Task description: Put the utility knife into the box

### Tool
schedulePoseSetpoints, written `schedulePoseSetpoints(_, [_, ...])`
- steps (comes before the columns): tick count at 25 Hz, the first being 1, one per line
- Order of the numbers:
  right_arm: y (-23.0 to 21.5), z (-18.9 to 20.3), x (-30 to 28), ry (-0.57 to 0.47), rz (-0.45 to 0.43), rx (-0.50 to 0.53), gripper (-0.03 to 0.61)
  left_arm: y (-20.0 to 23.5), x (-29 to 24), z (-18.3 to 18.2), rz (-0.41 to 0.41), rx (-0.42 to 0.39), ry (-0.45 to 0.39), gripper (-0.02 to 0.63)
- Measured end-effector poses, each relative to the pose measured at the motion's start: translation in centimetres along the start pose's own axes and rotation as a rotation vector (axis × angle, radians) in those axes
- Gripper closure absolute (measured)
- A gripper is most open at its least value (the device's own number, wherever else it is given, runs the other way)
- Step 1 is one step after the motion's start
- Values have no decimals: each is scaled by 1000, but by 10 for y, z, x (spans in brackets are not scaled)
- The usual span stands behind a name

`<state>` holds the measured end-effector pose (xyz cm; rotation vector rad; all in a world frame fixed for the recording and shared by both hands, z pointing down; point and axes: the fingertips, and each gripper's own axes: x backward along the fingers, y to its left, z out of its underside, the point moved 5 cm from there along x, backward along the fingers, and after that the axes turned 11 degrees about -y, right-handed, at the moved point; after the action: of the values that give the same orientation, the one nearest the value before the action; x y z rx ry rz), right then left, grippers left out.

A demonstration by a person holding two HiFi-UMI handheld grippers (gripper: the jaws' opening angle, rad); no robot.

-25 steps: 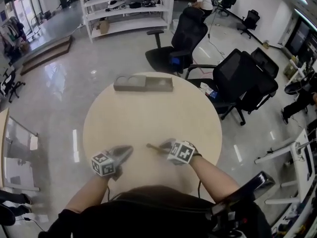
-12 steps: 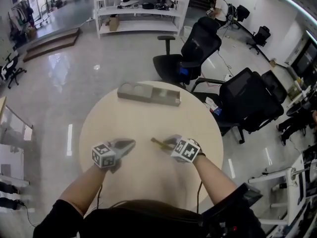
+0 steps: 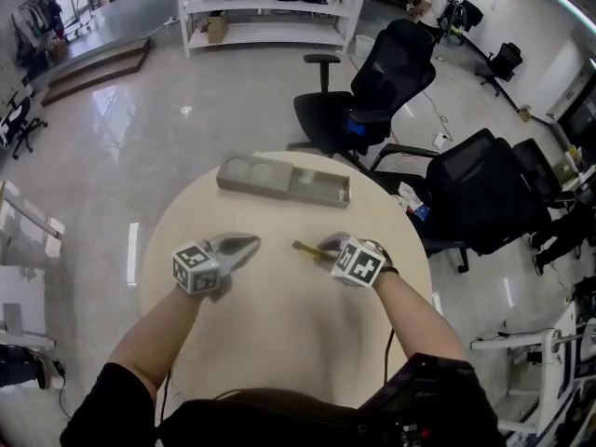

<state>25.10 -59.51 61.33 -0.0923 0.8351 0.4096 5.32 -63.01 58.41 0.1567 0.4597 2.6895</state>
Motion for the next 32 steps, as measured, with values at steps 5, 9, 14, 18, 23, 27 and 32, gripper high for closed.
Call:
schedulePoseSetpoints(5, [-57, 10, -16, 30, 4, 23, 448, 39, -38, -2, 27, -30, 8, 615])
schedulePoseSetpoints(9, [-101, 16, -32, 64, 1, 50, 448, 64, -69, 6, 57, -33, 20, 615])
schedulePoseSetpoints(14, [-151, 23, -50, 101, -9, 67, 448, 90, -105, 24, 66, -16, 15, 615])
schedulePoseSetpoints(18, [-190, 31, -64, 126, -14, 81, 448, 110, -136, 30, 63, 6, 10, 615])
schedulePoseSetpoints(23, [-230, 48, -90, 176, -33, 93, 448, 136, -165, 42, 91, -46, 33, 615])
schedulePoseSetpoints(27, [-256, 59, -113, 233, -61, 121, 448, 154, -175, 47, 105, -72, 16, 615])
schedulePoseSetpoints(32, [-266, 68, -142, 296, -100, 156, 448, 174, -175, 57, 85, -58, -6, 615])
